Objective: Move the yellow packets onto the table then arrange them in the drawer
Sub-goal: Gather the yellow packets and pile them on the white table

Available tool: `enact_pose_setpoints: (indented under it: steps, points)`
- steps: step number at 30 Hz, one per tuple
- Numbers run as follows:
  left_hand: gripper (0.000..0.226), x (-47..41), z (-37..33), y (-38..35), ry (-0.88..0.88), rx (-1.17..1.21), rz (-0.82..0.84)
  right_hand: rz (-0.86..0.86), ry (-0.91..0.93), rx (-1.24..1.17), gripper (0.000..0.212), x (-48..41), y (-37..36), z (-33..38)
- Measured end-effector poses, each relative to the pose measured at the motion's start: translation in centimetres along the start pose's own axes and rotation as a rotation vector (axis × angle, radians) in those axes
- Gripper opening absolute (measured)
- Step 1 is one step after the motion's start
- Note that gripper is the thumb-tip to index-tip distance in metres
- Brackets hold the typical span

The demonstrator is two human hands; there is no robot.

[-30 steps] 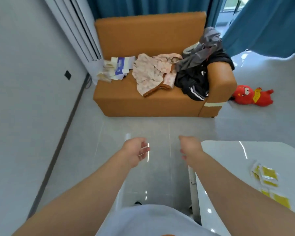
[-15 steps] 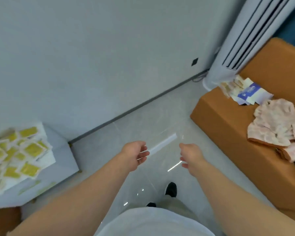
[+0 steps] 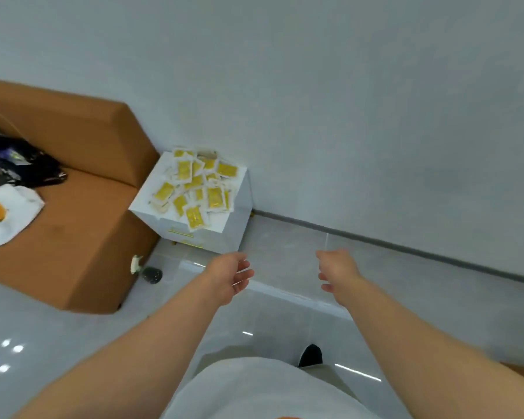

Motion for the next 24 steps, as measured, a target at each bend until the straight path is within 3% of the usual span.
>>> enact_pose_setpoints:
  steps: [9, 11, 17, 24]
  points:
    - [0.009, -3.9, -5.4, 8.4, -0.004, 0.279, -0.205, 0.180, -0.032, 0.197, 0.021, -5.6, -9.9, 8.7]
    - [0.012, -5.6, -7.2, 10.3, -0.007, 0.279, -0.220, 0.170, -0.041, 0.219, 0.016, -7.3, -12.0, 10.5]
    - [0.010, -11.9, -13.6, 16.4, 0.047, 0.196, -0.220, 0.148, -0.110, 0.175, 0.038, -11.6, -20.1, 16.0]
    - [0.010, -17.8, -19.6, 19.8, 0.098, 0.119, -0.230, 0.147, -0.183, 0.204, 0.017, -15.5, -24.3, 21.1]
Point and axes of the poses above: each hand's wrist, its own x-axis away from the middle knuckle, its own y-axis out of the back of the hand, z = x × y, the point moved 2 cm from there along -x, towards the middle knuckle, and after that the axes turned 9 degrees about z, right-handed, at the moved point
